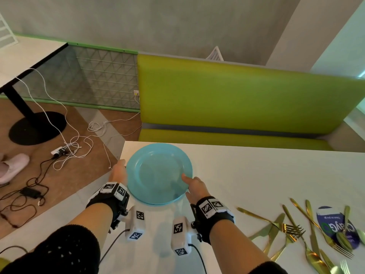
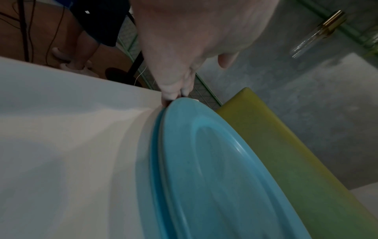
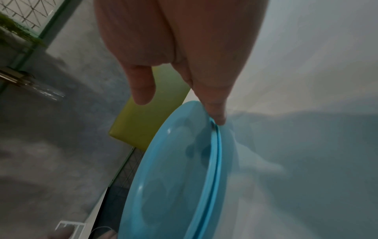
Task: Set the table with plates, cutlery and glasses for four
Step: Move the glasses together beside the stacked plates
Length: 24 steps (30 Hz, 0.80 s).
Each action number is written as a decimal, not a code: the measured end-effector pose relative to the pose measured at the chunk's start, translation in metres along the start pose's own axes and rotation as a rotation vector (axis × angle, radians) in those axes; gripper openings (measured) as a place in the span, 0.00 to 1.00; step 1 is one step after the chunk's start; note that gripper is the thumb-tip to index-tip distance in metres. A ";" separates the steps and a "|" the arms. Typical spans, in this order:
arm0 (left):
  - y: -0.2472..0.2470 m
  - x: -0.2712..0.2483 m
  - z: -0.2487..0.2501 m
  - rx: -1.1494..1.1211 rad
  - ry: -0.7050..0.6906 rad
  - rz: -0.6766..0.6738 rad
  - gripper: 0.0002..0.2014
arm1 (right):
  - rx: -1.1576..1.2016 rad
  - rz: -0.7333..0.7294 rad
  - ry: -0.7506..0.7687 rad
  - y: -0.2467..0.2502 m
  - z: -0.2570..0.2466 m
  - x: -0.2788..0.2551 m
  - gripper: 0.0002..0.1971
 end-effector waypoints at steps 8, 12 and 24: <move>0.004 -0.081 0.049 0.220 -0.143 0.033 0.26 | 0.052 -0.017 -0.044 0.010 -0.001 -0.005 0.24; -0.010 -0.099 0.062 0.318 -0.317 0.074 0.26 | 0.086 0.027 -0.068 0.043 0.000 -0.018 0.29; -0.178 -0.259 0.050 0.568 -0.634 -0.373 0.19 | 0.146 0.333 -0.039 0.248 0.033 -0.106 0.05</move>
Point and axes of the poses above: each hand's wrist, its own x-axis towards the middle knuckle, its own y-axis out of the back of the hand, z = x × y, the point moved 9 cm from there along x, towards the middle knuckle, and after that the axes turned 1 degree about y, right-handed, at the moved point
